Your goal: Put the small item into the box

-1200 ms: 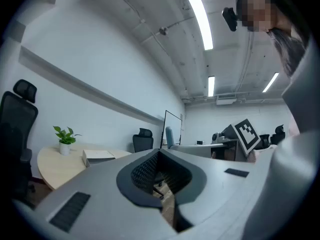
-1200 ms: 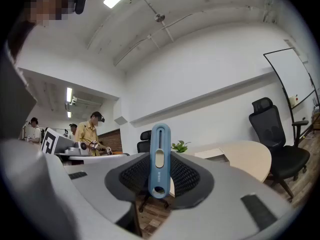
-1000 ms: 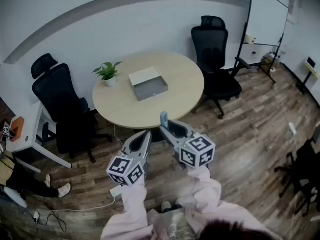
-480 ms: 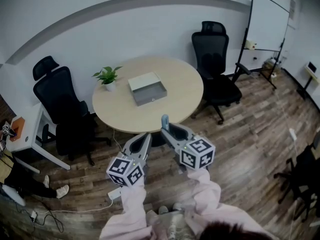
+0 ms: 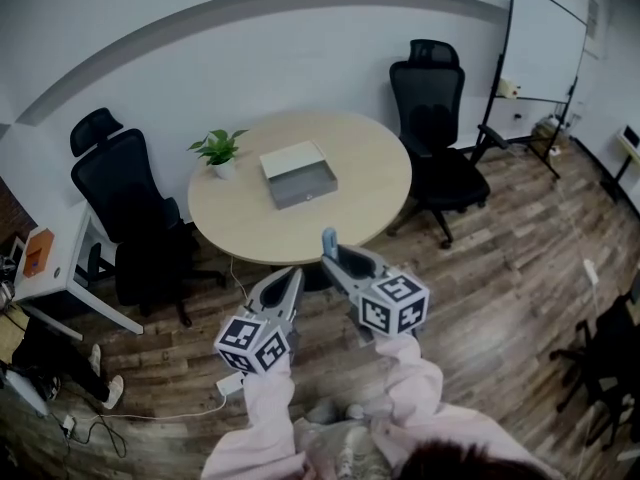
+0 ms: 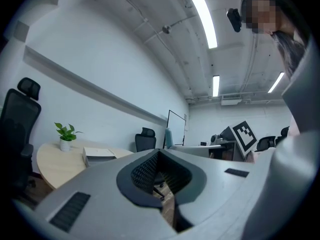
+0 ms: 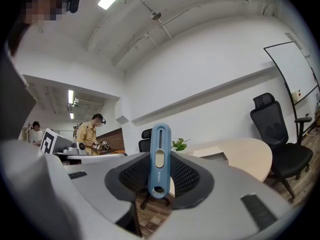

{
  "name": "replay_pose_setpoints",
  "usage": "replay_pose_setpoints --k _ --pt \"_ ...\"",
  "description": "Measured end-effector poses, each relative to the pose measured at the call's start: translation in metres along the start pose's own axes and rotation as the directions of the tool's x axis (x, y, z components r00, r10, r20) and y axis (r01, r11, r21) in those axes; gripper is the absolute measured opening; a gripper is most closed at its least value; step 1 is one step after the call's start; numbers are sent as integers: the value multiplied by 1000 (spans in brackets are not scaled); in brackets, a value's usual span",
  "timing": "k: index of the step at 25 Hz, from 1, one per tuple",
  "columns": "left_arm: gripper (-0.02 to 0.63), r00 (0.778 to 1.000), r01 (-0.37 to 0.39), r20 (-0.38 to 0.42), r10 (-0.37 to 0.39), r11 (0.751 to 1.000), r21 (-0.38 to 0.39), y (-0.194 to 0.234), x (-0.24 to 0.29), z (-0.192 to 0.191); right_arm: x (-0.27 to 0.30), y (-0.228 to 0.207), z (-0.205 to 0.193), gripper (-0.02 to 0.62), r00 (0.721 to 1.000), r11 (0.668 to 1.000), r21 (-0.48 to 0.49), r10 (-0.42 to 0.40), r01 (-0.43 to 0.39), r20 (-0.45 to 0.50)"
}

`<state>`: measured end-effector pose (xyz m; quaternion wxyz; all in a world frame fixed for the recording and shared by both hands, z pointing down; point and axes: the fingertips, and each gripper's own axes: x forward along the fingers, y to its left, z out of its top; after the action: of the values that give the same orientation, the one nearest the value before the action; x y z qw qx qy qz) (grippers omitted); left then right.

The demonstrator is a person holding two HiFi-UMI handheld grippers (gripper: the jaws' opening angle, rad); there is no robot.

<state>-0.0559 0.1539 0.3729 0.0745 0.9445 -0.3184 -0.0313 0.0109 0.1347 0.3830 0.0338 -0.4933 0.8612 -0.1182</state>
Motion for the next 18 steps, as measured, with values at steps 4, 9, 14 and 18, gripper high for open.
replay_pose_setpoints --k 4,9,14,18 --pt "9 1000 1 -2 -1 1000 3 10 8 2 13 -5 1 127 1000 1000 5 11 -11 2" --pt "9 1000 -4 5 4 1000 5 35 21 9 38 -15 6 127 1000 1000 -1 11 -11 -3" --pt "9 1000 13 4 -13 1000 9 63 41 16 66 -27 10 126 1000 1000 1 14 -13 -10" --pt "9 1000 28 -6 -28 1000 3 79 57 15 83 -41 7 126 1000 1000 6 7 -7 -28"
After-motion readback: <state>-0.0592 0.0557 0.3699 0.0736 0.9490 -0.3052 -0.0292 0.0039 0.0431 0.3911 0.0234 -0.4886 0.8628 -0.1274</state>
